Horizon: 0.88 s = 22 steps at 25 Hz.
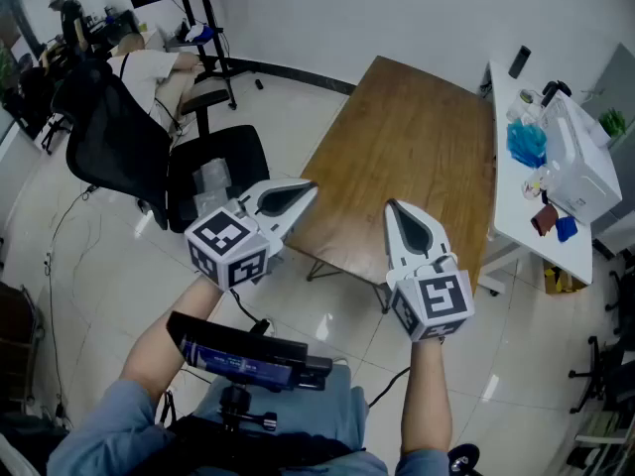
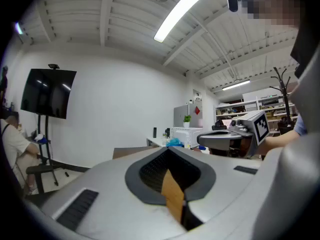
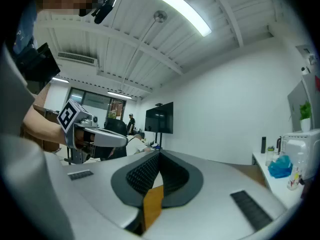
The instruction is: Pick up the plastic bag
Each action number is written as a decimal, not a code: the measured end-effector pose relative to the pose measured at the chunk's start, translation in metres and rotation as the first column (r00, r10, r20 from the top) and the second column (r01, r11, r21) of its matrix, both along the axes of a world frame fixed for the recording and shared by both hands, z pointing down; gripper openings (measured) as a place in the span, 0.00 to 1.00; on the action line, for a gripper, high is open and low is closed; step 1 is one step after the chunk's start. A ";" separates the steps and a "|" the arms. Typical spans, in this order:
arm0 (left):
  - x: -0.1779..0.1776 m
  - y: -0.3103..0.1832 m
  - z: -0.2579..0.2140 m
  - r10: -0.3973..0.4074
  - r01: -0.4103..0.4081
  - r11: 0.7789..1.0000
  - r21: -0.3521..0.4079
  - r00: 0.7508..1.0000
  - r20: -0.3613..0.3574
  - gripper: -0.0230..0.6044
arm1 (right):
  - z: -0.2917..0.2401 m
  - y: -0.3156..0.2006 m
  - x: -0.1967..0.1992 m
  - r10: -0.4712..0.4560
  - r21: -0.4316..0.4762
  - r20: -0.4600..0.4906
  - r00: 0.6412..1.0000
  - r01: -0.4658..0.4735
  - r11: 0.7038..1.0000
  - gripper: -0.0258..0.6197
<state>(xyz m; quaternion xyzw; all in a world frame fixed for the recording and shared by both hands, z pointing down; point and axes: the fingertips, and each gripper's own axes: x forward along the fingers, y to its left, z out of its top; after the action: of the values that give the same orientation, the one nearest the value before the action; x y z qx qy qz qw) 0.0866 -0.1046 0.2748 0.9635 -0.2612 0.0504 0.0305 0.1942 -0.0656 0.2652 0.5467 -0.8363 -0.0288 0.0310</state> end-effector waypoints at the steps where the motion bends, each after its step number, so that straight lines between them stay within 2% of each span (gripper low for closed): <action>1: -0.004 0.000 0.001 -0.010 0.010 1.000 0.001 1.000 0.001 0.07 | -0.001 -0.002 -0.004 -0.009 0.003 0.003 1.000 0.009 1.000 0.04; 7: -0.044 -0.005 0.005 -0.114 0.114 0.994 0.005 0.994 0.003 0.07 | 0.004 -0.022 -0.043 -0.105 0.014 0.014 0.994 0.105 0.994 0.04; 11: -0.091 -0.003 0.010 -0.233 0.233 0.973 -0.004 0.973 0.007 0.07 | 0.005 -0.034 -0.091 -0.228 0.028 0.025 0.973 0.227 0.973 0.04; 16: -0.152 0.008 0.009 -0.375 0.375 0.927 0.000 0.927 0.009 0.07 | 0.003 -0.040 -0.158 -0.378 0.028 0.026 0.926 0.377 0.926 0.04; 20: -0.200 0.021 0.001 -0.480 0.480 0.877 0.019 0.877 0.005 0.07 | -0.005 -0.036 -0.213 -0.495 0.035 0.030 0.868 0.494 0.869 0.04; 22: -0.220 0.030 0.000 -0.521 0.521 0.853 0.015 0.853 0.002 0.07 | -0.005 -0.030 -0.234 -0.533 0.028 0.031 0.845 0.533 0.846 0.09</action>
<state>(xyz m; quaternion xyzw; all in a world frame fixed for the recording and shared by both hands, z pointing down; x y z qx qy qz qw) -0.1329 -0.0750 0.2745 0.8568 -0.5127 0.0416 0.0353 -0.0402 -0.0953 0.2598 0.2938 -0.9553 -0.0336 0.0012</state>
